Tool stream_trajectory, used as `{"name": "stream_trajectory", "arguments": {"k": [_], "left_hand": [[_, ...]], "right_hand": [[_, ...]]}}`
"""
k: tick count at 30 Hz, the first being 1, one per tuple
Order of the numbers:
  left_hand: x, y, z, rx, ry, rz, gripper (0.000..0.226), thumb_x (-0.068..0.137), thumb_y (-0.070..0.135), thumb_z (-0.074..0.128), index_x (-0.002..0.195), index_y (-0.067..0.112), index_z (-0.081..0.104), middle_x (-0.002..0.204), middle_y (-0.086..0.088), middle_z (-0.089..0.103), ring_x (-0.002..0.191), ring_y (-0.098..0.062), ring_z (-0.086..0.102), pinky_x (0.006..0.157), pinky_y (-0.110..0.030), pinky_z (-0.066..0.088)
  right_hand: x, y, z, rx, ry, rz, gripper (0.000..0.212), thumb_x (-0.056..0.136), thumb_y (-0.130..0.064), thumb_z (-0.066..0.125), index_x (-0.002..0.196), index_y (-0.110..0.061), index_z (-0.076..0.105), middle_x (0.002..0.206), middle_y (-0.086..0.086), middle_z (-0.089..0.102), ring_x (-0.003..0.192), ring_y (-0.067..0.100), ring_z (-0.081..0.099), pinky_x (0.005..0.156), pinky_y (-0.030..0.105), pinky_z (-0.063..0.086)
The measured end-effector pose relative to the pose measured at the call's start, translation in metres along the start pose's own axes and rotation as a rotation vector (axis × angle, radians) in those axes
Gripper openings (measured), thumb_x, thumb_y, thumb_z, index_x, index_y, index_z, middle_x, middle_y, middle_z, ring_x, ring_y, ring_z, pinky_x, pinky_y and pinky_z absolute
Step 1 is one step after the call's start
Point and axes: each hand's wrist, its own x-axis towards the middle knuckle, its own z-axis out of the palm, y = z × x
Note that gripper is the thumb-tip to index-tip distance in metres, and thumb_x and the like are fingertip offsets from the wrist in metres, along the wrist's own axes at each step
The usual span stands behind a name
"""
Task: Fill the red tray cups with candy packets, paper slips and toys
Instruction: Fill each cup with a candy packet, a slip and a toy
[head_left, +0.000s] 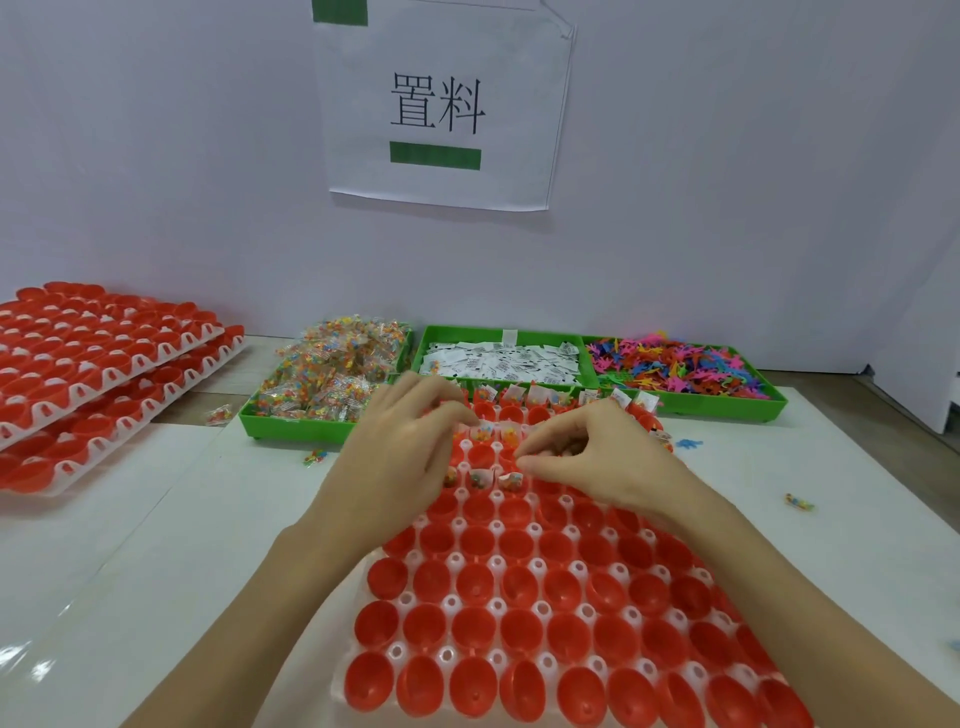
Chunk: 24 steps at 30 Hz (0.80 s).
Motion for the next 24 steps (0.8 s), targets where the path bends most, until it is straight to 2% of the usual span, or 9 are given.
{"name": "stream_trajectory", "arguments": {"k": [3,6,8,10,13,15,24], "left_hand": [[-0.003,-0.021,-0.009,0.181,0.064,-0.138,0.025,0.085,-0.008,0.071,0.108,0.003,0.072,0.102,-0.012,0.065,0.094,-0.034,0.061,0.082,-0.047,0.052],[-0.013,-0.048,-0.014,0.363,-0.001,-0.279,0.029,0.085,-0.004,0.072,0.114,0.0,0.069,0.103,-0.019,0.065,0.095,-0.042,0.06,0.081,-0.052,0.053],[-0.021,-0.063,-0.013,0.388,-0.069,-0.32,0.02,0.092,0.004,0.07,0.111,-0.001,0.07,0.103,-0.02,0.067,0.095,-0.043,0.059,0.083,-0.054,0.052],[-0.027,-0.072,-0.011,0.347,-0.104,-0.31,0.012,0.096,0.007,0.067,0.104,-0.001,0.073,0.098,-0.017,0.07,0.091,-0.041,0.06,0.082,-0.053,0.051],[-0.029,-0.078,-0.009,0.253,-0.076,-0.265,0.004,0.091,-0.001,0.072,0.093,0.001,0.075,0.088,-0.012,0.073,0.083,-0.038,0.062,0.075,-0.049,0.054],[-0.029,-0.079,-0.009,0.209,-0.045,-0.269,0.007,0.087,-0.004,0.075,0.087,0.003,0.074,0.085,-0.01,0.072,0.081,-0.037,0.062,0.071,-0.046,0.054],[-0.025,-0.07,-0.02,0.249,0.122,-0.242,0.004,0.089,0.0,0.074,0.092,0.001,0.076,0.088,-0.013,0.073,0.083,-0.039,0.066,0.073,-0.047,0.056]], "right_hand": [[-0.004,-0.003,-0.017,0.063,0.05,0.012,0.01,0.089,-0.038,0.077,0.087,-0.031,0.083,0.084,-0.007,0.078,0.079,0.01,0.071,0.077,0.028,0.058],[-0.011,0.0,-0.038,0.168,0.095,0.024,0.016,0.094,-0.041,0.069,0.088,-0.032,0.082,0.081,-0.008,0.077,0.068,0.001,0.064,0.071,0.023,0.046],[-0.016,0.006,-0.047,0.314,0.096,0.032,0.02,0.097,-0.036,0.065,0.092,-0.028,0.082,0.078,-0.005,0.074,0.065,0.005,0.055,0.068,0.023,0.044],[-0.023,0.015,-0.05,0.435,0.081,0.056,0.023,0.098,-0.034,0.063,0.095,-0.021,0.082,0.078,0.0,0.07,0.068,0.008,0.054,0.066,0.024,0.044],[-0.034,0.033,-0.046,0.55,0.087,0.106,0.028,0.097,-0.033,0.062,0.097,-0.013,0.082,0.078,0.002,0.065,0.068,0.008,0.052,0.056,0.019,0.042],[-0.038,0.042,-0.042,0.646,0.104,0.158,0.029,0.098,-0.029,0.061,0.097,-0.009,0.082,0.076,0.002,0.062,0.067,0.007,0.05,0.053,0.019,0.039],[-0.042,0.047,-0.042,0.751,0.174,0.179,0.03,0.1,-0.027,0.059,0.098,-0.005,0.08,0.074,0.003,0.06,0.064,0.006,0.05,0.052,0.018,0.04]]}}
